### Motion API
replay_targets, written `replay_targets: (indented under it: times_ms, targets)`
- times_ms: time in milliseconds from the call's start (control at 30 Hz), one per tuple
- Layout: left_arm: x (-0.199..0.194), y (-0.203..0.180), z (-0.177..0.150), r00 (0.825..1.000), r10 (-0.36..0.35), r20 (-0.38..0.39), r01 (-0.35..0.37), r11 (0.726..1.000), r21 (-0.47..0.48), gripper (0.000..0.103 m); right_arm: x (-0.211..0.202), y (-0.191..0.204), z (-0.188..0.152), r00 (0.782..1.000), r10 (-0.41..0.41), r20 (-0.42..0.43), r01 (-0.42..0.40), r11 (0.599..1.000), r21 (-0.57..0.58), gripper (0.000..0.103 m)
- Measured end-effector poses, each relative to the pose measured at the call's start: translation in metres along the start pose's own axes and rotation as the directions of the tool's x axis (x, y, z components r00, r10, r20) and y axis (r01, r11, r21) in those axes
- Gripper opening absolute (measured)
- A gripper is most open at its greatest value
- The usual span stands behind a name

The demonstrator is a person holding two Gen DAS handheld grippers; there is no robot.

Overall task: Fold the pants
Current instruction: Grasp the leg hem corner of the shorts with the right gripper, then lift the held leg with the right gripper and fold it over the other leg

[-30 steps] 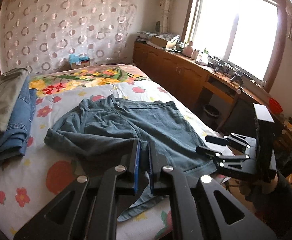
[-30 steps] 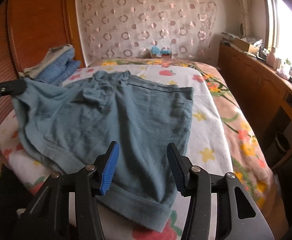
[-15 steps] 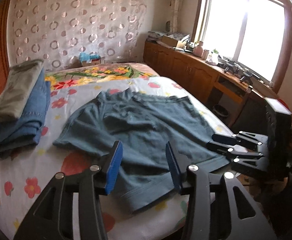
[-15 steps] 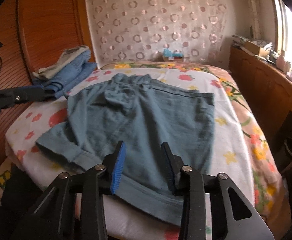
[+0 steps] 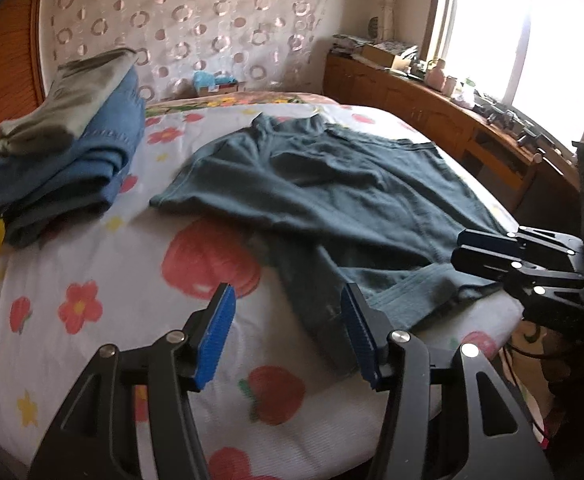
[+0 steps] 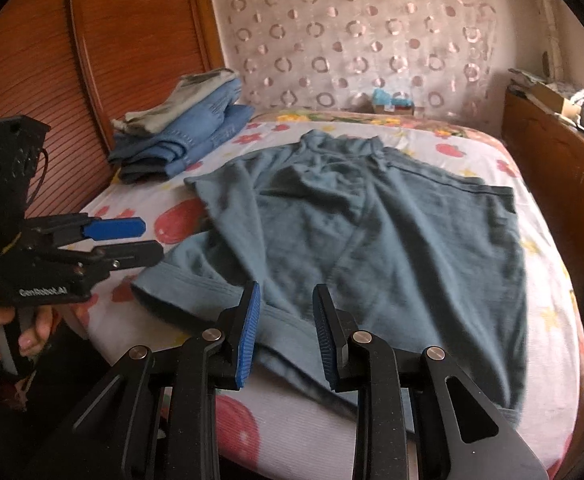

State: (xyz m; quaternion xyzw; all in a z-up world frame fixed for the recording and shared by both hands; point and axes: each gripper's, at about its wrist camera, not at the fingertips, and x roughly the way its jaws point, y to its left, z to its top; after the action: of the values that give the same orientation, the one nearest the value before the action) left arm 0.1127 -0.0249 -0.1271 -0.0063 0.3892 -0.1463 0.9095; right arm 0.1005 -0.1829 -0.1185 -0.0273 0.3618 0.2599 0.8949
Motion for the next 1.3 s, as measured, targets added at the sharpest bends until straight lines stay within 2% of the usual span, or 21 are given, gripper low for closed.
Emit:
replay_targets:
  times_ms: [300,600,633,667,733,833,1033,1300]
  targets:
    - [0.007,0.004,-0.017,1.000,0.002,-0.025,-0.002,1.000,-0.014,0.054,0.012,0.012,0.000,0.999,0.033,-0.034,-0.033,0.999,-0.011,0.026]
    - [0.004,0.002,-0.021,1.000,0.009,0.011,-0.009,1.000,0.003,0.055,0.028,0.016,0.001,0.995,0.068,-0.070,-0.068,0.998,-0.001,0.026]
    - [0.005,0.001,-0.020,1.000,0.011,0.014,-0.011,1.000,0.006,0.055,0.029,0.017,0.001,0.995,0.074,-0.069,-0.074,0.997,-0.002,0.026]
    - [0.005,0.001,-0.020,1.000,0.013,0.016,-0.013,1.000,0.005,0.057,0.029,0.018,0.002,0.995,0.075,-0.067,-0.076,0.997,-0.007,0.019]
    - [0.005,0.003,-0.019,1.000,0.011,0.014,-0.011,1.000,-0.005,0.057,0.028,0.020,0.003,0.997,0.063,-0.054,-0.064,0.998,-0.013,0.011]
    - [0.004,0.002,-0.017,1.000,0.008,0.010,-0.008,1.000,-0.008,0.057,0.024,0.019,0.006,0.997,0.071,-0.026,-0.071,0.997,-0.011,0.006]
    - [-0.008,-0.006,-0.012,0.999,0.005,0.042,-0.006,1.000,0.010,0.057,0.008,0.019,0.010,0.999,0.028,0.047,-0.026,0.999,-0.031,0.004]
    - [-0.014,-0.014,0.005,0.998,-0.024,0.059,0.023,1.000,0.019,0.057,-0.028,0.003,0.022,0.990,-0.041,0.134,0.046,0.999,-0.030,0.004]
